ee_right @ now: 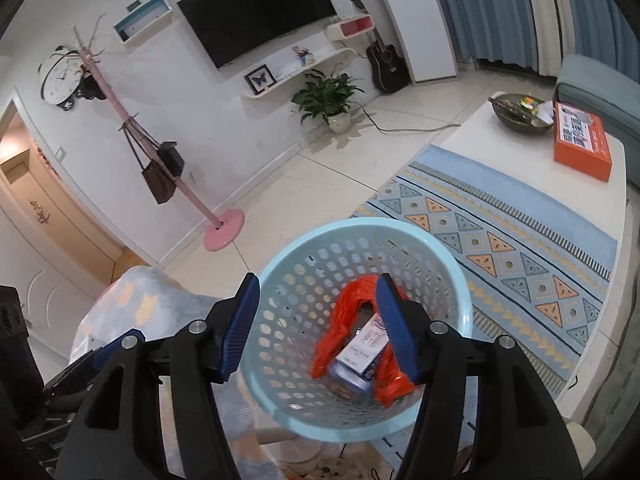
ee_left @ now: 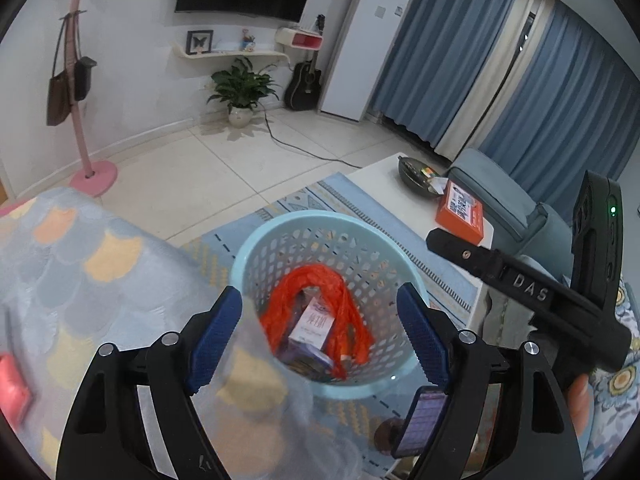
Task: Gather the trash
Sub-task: 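Move both grippers back to the table toward the white box and pink packet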
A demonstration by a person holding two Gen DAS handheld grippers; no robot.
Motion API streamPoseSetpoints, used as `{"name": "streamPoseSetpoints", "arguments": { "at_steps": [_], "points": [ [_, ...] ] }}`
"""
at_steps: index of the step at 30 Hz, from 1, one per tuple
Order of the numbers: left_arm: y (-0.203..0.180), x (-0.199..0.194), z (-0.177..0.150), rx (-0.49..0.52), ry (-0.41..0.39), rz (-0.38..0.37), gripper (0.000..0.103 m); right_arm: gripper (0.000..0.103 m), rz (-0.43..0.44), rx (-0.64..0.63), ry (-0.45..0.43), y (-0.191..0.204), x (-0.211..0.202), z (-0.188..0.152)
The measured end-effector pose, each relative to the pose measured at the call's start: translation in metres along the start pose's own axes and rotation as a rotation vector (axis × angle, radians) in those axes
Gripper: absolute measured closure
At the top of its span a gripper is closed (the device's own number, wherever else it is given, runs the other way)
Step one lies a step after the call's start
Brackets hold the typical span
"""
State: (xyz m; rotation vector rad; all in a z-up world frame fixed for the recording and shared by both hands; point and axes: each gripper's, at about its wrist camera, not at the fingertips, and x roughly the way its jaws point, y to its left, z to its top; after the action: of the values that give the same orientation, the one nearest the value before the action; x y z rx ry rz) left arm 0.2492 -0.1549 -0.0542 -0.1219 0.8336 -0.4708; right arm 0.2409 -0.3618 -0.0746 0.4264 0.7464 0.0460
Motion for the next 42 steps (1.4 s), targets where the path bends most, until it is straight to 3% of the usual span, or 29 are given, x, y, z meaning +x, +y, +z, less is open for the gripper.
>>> {"name": "streamPoseSetpoints", "arguments": {
  "at_steps": [6,14,18,23,26,31,38,42],
  "points": [
    [0.014,-0.049,-0.012,-0.009,-0.072,0.023,0.025,0.042,0.033,-0.060,-0.040,0.038,-0.026,-0.004],
    [0.059,-0.117,-0.026,-0.023,-0.171,0.110,0.025,0.039,0.106,-0.200,-0.076,0.119,-0.052,-0.022],
    [0.094,-0.151,-0.032,-0.037,-0.214,0.178,0.025,0.039,0.133,-0.282,-0.069,0.159,-0.054,-0.040],
    [0.151,-0.178,-0.032,-0.097,-0.235,0.266,0.017,0.039,0.201,-0.351,-0.006,0.212,-0.040,-0.078],
    [0.192,-0.181,-0.030,-0.141,-0.219,0.328,0.016,0.039,0.226,-0.378,0.050,0.236,-0.017,-0.119],
    [0.246,-0.168,-0.022,-0.178,-0.159,0.391,0.016,0.061,0.236,-0.452,0.129,0.264,0.012,-0.163],
    [0.291,-0.136,-0.010,-0.231,-0.074,0.429,0.016,0.064,0.229,-0.481,0.137,0.266,0.018,-0.175],
    [0.292,-0.131,-0.015,-0.212,-0.018,0.353,0.016,0.064,0.236,-0.494,0.143,0.269,0.020,-0.176]
  ]
}}
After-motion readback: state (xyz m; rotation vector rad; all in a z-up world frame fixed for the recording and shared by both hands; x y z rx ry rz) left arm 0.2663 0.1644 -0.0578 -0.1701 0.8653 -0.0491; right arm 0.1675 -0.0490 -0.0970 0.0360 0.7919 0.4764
